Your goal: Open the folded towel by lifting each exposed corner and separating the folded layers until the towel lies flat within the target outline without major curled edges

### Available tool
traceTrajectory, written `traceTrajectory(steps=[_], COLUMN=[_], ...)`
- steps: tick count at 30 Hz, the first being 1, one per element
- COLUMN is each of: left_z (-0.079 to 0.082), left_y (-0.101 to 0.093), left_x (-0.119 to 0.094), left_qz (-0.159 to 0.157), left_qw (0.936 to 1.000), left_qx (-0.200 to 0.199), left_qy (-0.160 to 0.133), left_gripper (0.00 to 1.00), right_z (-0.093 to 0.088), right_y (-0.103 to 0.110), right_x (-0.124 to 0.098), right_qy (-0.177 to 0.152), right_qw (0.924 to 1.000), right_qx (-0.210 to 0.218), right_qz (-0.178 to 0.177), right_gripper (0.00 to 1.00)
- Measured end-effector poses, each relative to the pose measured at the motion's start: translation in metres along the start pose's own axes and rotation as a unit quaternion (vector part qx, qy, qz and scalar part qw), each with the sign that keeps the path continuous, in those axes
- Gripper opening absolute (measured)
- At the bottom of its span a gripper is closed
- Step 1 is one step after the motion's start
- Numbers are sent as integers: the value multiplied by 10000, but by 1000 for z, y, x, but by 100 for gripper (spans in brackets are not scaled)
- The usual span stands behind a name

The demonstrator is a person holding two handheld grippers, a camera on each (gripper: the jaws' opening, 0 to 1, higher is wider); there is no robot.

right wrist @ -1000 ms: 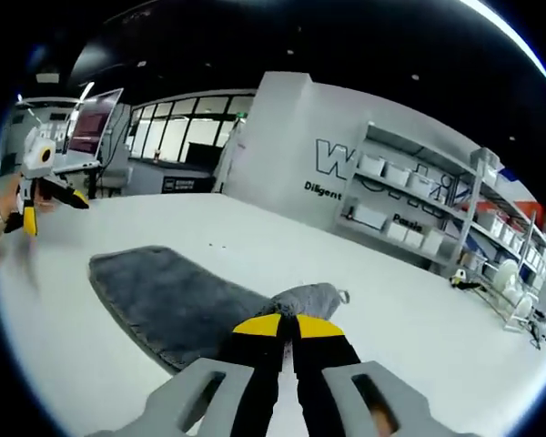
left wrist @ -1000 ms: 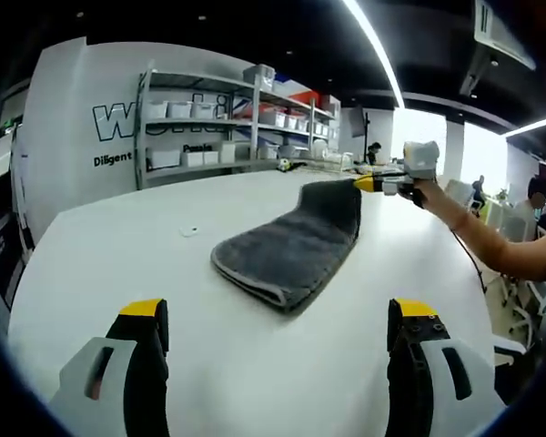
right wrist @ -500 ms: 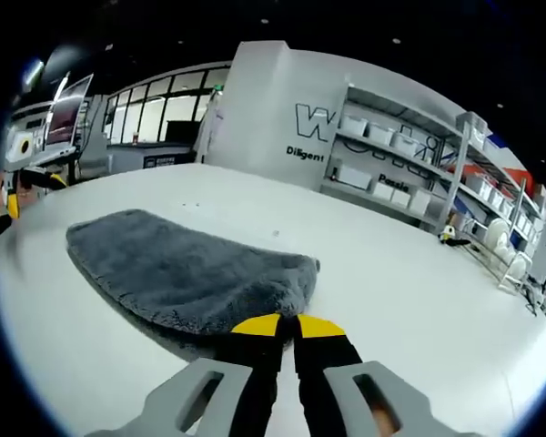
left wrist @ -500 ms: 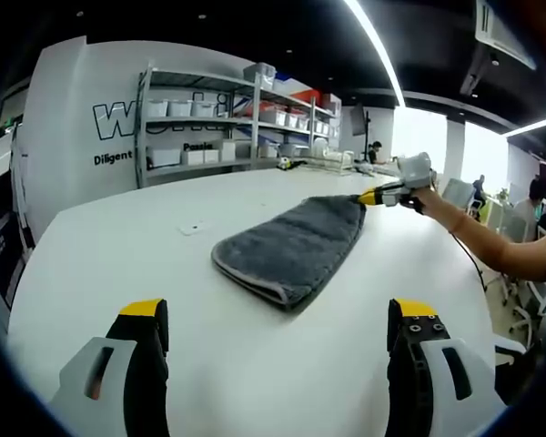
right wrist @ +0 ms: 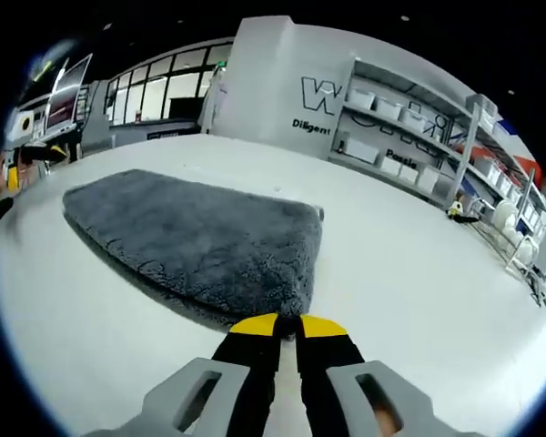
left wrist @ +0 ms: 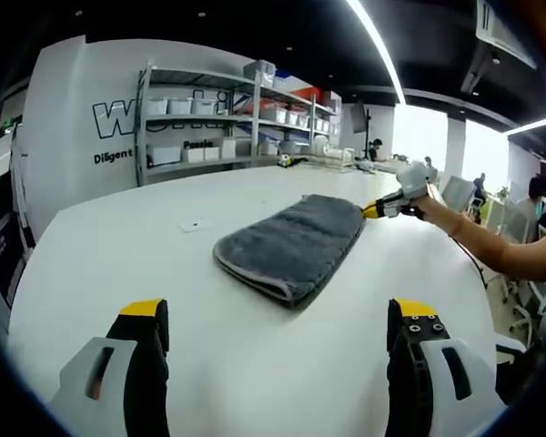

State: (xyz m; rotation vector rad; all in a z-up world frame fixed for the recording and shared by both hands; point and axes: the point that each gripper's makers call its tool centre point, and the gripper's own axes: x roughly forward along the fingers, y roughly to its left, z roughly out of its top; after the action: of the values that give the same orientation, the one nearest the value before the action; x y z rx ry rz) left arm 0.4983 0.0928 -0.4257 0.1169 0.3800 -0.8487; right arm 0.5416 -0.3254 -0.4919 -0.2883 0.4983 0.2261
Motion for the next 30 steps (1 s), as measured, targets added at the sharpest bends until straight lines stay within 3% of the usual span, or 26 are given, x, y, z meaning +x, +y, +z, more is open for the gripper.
traceTrajectory(steps=[14, 23, 30], left_z=[-4, 5, -1], left_y=[-9, 20, 1], left_x=[-2, -4, -3], left_qz=[0, 0, -2], left_qw=[10000, 10000, 10000], left_qx=[43, 31, 52], left_qy=[13, 40, 33], left_gripper=[99, 99, 99], right_z=[-8, -12, -12], right_y=[5, 12, 13], right_x=[-8, -19, -20], right_qy=[110, 125, 75], right_qw=[9999, 9996, 9996], right_qx=[-75, -66, -1], right_qz=[98, 232, 259], right_gripper=[0, 0, 2])
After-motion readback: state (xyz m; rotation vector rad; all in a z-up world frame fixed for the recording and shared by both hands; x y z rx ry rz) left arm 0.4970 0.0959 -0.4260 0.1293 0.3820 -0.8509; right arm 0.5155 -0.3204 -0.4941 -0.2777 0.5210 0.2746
